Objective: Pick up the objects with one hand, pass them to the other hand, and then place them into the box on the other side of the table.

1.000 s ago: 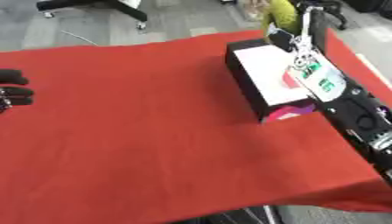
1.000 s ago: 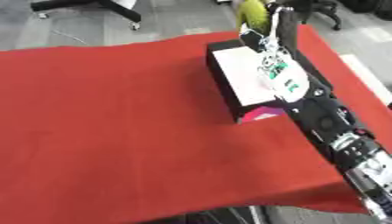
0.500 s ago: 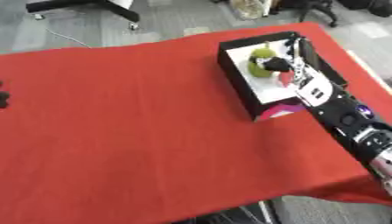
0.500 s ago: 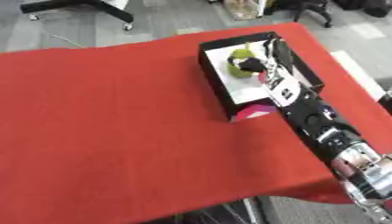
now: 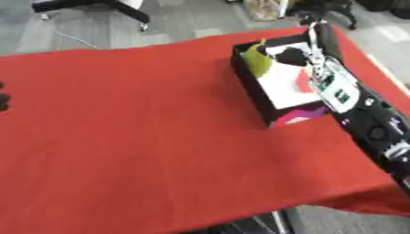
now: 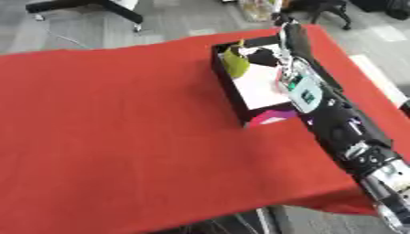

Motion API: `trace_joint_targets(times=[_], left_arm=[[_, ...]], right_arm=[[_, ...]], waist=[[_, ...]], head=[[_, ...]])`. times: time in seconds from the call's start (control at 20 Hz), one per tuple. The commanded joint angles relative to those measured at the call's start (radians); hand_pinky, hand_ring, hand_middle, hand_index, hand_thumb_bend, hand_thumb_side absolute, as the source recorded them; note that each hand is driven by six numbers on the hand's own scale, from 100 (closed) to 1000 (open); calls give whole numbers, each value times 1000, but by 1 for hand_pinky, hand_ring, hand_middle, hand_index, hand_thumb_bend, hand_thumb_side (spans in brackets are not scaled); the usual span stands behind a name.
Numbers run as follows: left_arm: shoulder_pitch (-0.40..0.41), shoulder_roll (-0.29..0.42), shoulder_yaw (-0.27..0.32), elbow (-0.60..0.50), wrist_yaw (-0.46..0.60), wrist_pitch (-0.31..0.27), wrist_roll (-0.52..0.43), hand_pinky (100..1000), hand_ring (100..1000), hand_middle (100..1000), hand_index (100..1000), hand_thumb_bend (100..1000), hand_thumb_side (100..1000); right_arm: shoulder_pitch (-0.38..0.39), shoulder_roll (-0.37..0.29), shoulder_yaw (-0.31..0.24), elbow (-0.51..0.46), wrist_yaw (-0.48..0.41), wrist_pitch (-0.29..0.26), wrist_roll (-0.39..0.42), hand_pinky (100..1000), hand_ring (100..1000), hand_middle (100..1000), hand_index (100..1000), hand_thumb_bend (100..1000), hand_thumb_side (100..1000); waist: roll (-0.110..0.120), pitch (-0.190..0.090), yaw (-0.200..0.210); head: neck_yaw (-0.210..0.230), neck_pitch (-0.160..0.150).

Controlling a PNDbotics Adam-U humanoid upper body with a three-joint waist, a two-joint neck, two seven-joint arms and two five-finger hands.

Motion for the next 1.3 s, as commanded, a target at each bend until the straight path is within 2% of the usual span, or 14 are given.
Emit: trace_joint_targets(times=[0.05,0.2,0.3,0.4,0.55,0.75,1.0,1.15,1.3], left_arm=[[-31,50,25,24,-68,17,25,722,662,648,732,155,902],[-70,90,25,81,-160,41,50,728,672,658,742,124,851],[-106,123,19,131,-233,64,67,734,682,666,751,111,808],[-144,151,9,183,-308,84,80,742,695,678,763,109,763],[-204,188,-15,271,-419,99,85,756,721,701,787,127,696],[-290,225,-55,393,-606,96,69,788,767,753,838,222,590],[-405,231,-96,566,-948,99,66,832,820,816,891,433,460],[-465,214,-89,691,-1119,100,75,841,830,830,904,506,460],[-518,201,-64,815,-1246,130,97,842,832,835,909,569,507]], right_arm=[[24,13,21,-227,36,32,1,637,684,671,852,670,459],[72,85,68,-399,51,28,40,623,662,636,833,653,476],[97,143,109,-480,59,8,69,620,654,626,825,646,483],[116,195,145,-532,75,-21,97,619,650,620,816,641,485],[136,254,201,-582,104,-85,153,624,652,623,818,642,480],[157,307,253,-601,109,-151,207,620,643,615,811,637,474],[159,338,290,-601,99,-196,234,617,637,611,808,633,471],[147,341,304,-607,102,-206,251,618,635,609,805,635,463],[131,345,321,-619,108,-214,276,618,634,608,803,637,455]], waist=[[2,-16,-5],[6,-17,-15],[8,-19,-23],[11,-20,-31],[12,-22,-42],[10,-21,-53],[5,-12,-68],[0,4,-81],[-6,27,-97]], head=[[109,-3],[271,-3],[371,-3],[445,-3],[530,-3],[586,-3],[603,-3],[608,-3],[606,-3]])
